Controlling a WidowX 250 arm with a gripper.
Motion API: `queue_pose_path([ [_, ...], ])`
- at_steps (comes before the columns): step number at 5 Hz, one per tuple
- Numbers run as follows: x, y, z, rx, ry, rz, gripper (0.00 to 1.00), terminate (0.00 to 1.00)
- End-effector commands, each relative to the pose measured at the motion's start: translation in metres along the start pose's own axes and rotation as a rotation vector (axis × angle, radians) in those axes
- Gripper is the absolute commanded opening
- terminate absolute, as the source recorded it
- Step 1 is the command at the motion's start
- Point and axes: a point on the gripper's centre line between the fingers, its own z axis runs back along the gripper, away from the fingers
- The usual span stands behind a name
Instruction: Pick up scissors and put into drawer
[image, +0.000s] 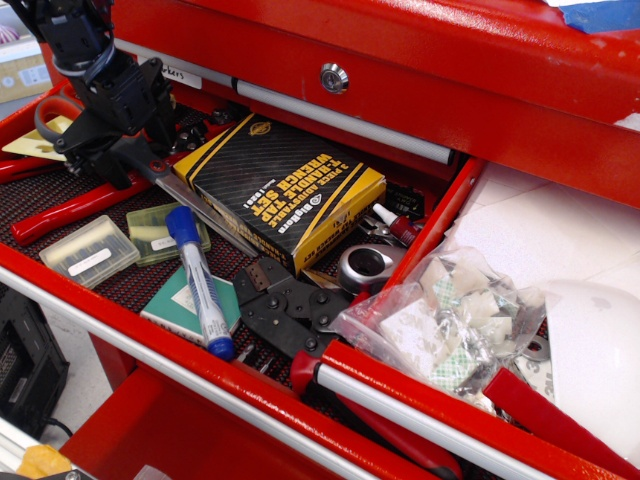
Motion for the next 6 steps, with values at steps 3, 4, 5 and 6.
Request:
queue_pose_path([
  [3,0.008,-0.005,0.009,-0.163,0.037,0.134,0.00,0.00],
  [4,0.003,-0.002,0.038,-0.216,0.058,0.135,0.00,0.00],
  [5,0.001,-0.001,0.060,-0.301,0.022,0.184,0.00,0.00],
  [6,-0.001,0.004,0.083,-0.327,0.038,0.201,0.00,0.00],
])
